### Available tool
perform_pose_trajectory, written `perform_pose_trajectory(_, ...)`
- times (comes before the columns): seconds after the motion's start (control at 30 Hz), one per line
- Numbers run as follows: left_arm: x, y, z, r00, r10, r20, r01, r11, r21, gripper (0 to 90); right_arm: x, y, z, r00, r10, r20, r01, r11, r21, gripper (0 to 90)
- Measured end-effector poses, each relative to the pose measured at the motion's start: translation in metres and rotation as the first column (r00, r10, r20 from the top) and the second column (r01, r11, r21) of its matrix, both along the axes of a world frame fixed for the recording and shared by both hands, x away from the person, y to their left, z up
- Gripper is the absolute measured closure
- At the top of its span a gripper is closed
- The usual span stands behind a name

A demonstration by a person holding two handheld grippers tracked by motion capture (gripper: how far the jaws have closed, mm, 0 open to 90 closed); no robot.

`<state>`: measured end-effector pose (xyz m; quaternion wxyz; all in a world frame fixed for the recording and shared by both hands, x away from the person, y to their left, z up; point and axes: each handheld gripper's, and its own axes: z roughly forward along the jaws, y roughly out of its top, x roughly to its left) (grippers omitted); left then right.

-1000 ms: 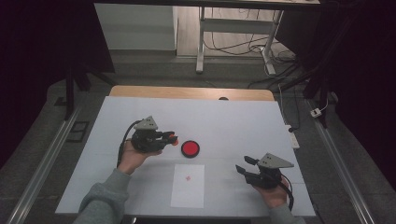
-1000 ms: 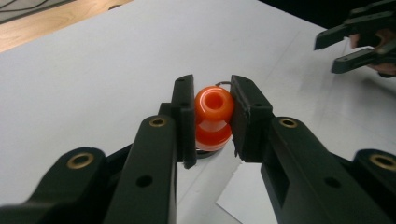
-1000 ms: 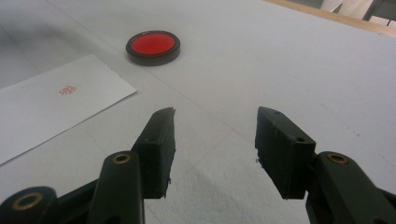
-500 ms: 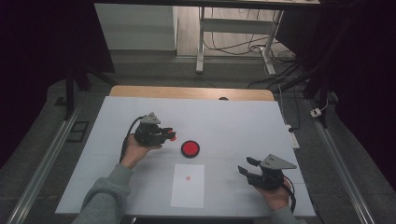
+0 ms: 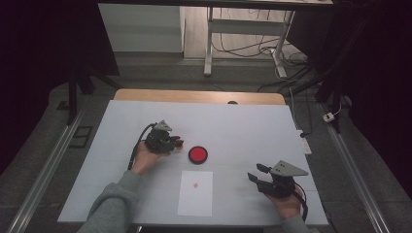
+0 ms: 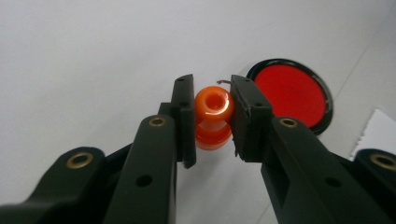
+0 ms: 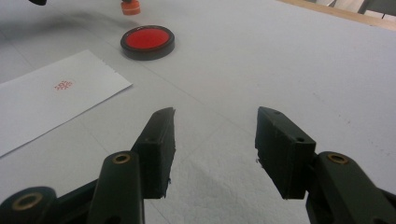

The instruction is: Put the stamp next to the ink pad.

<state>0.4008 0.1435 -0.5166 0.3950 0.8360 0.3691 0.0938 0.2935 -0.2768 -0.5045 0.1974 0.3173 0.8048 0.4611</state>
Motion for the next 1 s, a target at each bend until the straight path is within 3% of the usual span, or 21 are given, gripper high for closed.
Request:
perform_pose_trajectory(0.57,-0.0001,-0.0029,-0.0104,1.0000,-0.006,-0.005,0.007,0.9986,0.052,71.6,-0.0001,-0.0021,0.0005,0.9998,-0.013,0.012,0.013,1.000,0.006,47.0)
perform_pose_trajectory(0.77,-0.0021,-0.0026,-0.0114,1.0000,-0.009,-0.001,0.009,0.9987,0.050,70.7,0.0004,-0.0018,0.0004,0.9998,-0.012,0.013,0.012,1.000,0.009,47.0)
perform_pose_trajectory(0.9,-0.0034,-0.0042,-0.0106,0.9997,-0.023,0.004,0.022,0.9979,0.061,60.3,0.0007,-0.0018,0.0010,0.9998,-0.012,0.013,0.012,1.000,0.010,46.9)
perform_pose_trajectory(1.0,-0.0045,-0.0029,-0.0076,0.9998,-0.011,0.013,0.011,0.9991,0.041,52.7,0.0008,-0.0018,0.0014,0.9999,-0.010,0.014,0.010,1.000,0.010,46.9)
